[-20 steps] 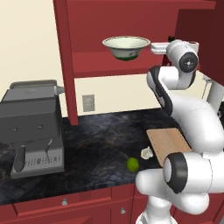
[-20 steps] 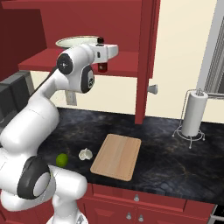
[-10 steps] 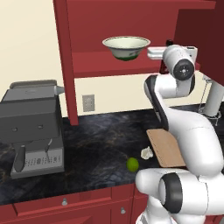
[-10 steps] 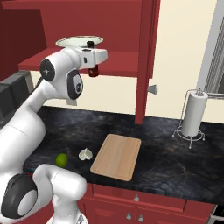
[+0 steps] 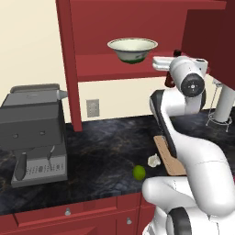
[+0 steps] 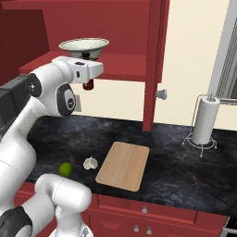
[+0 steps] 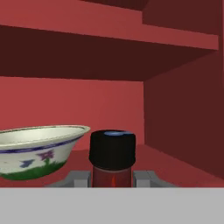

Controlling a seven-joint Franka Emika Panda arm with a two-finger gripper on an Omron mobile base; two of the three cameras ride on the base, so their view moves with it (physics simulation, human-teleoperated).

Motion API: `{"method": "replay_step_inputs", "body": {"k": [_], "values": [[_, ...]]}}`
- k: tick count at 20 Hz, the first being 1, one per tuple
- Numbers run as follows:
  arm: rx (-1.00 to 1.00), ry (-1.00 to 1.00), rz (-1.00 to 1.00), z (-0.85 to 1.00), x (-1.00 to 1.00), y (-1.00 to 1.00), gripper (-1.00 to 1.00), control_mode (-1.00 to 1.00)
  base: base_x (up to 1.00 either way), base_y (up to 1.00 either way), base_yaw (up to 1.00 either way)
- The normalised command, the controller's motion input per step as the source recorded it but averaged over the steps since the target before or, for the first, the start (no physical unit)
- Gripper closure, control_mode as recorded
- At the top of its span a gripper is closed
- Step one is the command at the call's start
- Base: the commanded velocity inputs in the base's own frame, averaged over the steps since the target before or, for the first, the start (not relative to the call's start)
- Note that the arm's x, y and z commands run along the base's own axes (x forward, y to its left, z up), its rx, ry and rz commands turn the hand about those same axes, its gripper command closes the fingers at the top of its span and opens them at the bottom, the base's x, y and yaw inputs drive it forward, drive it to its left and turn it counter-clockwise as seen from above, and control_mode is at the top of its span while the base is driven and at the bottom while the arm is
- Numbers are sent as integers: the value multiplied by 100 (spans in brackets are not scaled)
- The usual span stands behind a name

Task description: Open the cabinet. Place the bowl and condiment on the counter. Then place the lime and garlic on the cutting board.

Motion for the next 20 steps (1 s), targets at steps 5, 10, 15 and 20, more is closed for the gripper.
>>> {"method": "replay_step_inputs", "body": {"k": [5,10,15,20], "values": [[2,0,0,-17,-28,19,100,-100,0,0,0],[0,0,0,-19,-18,25,100,-100,0,0,0],[1,6,0,-15,-8,30,100,-100,0,0,0],[1,5,0,-20,-11,26,100,-100,0,0,0]]}}
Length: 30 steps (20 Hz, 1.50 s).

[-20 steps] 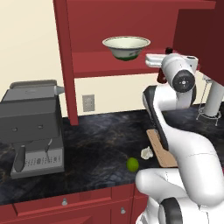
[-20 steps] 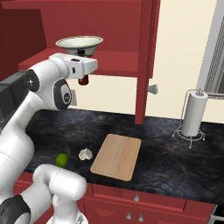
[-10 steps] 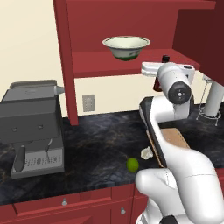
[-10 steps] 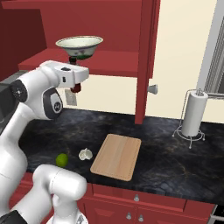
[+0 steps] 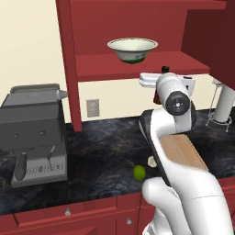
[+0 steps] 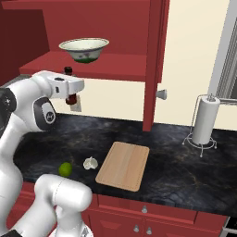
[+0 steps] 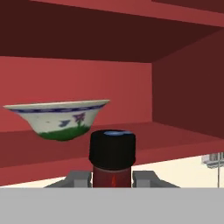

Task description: Open the cabinet. Place the bowl and condiment on the counter. Then place the lime and garlic on the cutting board.

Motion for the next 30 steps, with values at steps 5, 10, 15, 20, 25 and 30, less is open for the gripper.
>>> {"method": "replay_step_inputs", "body": {"k": [5,10,15,20,25,30], "values": [[1,0,0,-32,-2,34,100,-100,0,0,0],[4,-1,-1,-26,0,30,100,-100,0,0,0],[1,-1,-2,-22,0,25,100,-100,0,0,0],[2,-3,-2,-29,0,25,100,-100,0,0,0],[5,-3,-3,-28,0,23,100,-100,0,0,0],[4,-2,-3,-25,1,23,100,-100,0,0,0]]}}
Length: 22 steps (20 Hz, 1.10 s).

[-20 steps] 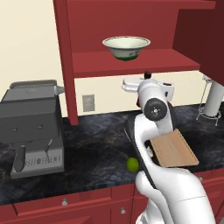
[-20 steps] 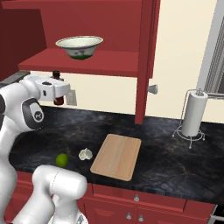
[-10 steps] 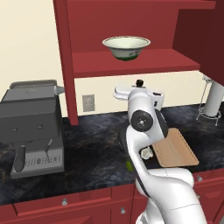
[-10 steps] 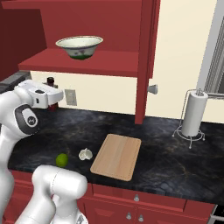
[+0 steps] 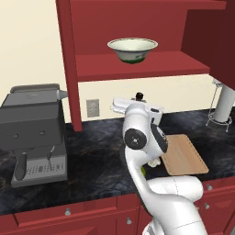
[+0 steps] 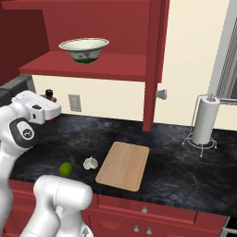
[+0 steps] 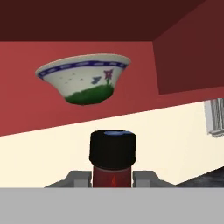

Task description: Open the cabinet. Place the bowl and condiment on the counter. Then place the lime and garlic on the cutting board.

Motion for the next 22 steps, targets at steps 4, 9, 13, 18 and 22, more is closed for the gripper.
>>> {"method": "replay_step_inputs", "body": {"k": [4,9,13,18,22], "values": [[2,-6,-4,-30,2,27,100,-100,0,0,0],[1,-1,-2,-25,0,18,100,-100,0,0,0],[1,0,0,-22,0,9,100,-100,0,0,0],[2,0,0,-28,0,14,100,-100,0,0,0],[0,0,0,-23,0,9,100,-100,0,0,0]]}}
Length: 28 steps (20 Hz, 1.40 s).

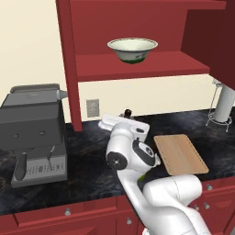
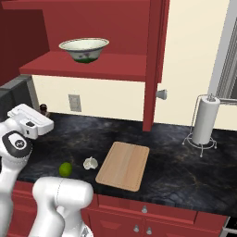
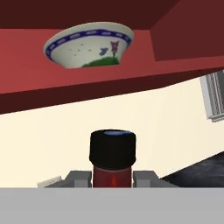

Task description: Open the cabinet. Place the bowl and condiment on the counter. Then place the lime and garlic on the cutting board.

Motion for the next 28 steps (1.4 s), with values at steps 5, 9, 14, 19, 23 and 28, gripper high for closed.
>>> {"method": "replay_step_inputs", "body": {"k": [5,9,14,19,23,28], "values": [[0,0,0,-30,0,6,100,-100,0,0,0],[0,3,0,-32,0,10,100,-100,0,0,0],[0,1,0,-31,0,9,100,-100,0,0,0],[0,0,0,-35,0,15,100,-100,0,0,0],[0,0,0,-25,0,14,100,-100,0,0,0],[0,1,0,-20,0,4,100,-100,0,0,0]]}}
